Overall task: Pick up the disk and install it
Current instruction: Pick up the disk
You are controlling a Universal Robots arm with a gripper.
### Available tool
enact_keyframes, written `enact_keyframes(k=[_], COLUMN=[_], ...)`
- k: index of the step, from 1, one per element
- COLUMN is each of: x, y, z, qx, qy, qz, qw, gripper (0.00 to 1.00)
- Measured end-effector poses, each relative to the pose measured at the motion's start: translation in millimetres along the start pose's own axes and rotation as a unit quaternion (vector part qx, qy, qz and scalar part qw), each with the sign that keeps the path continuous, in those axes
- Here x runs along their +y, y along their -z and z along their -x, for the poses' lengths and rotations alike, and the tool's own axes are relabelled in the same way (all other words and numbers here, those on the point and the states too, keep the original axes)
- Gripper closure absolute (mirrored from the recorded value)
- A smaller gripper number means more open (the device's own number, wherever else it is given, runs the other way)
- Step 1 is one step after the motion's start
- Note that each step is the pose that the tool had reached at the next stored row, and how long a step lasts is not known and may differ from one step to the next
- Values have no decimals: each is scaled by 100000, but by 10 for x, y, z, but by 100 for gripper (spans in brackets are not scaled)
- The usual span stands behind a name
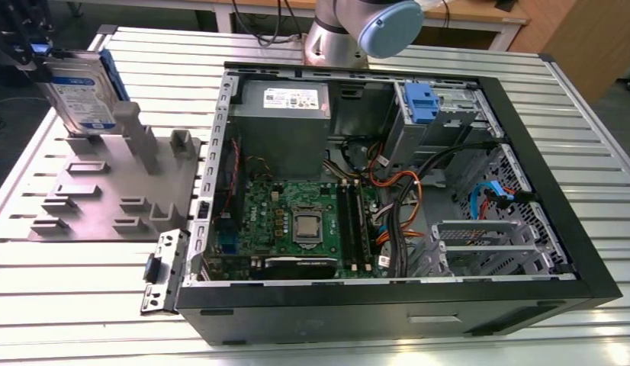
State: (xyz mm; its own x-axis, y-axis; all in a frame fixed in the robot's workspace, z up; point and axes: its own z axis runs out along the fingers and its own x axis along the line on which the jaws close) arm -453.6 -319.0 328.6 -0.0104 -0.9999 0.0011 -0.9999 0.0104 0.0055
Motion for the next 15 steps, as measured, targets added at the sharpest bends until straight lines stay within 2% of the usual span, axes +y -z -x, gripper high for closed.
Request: enact_keyframes(k=[15], x=[0], y=[51], z=[0], qx=[-1], qy=[-1], qz=[-2], qw=[100000], gripper=[64])
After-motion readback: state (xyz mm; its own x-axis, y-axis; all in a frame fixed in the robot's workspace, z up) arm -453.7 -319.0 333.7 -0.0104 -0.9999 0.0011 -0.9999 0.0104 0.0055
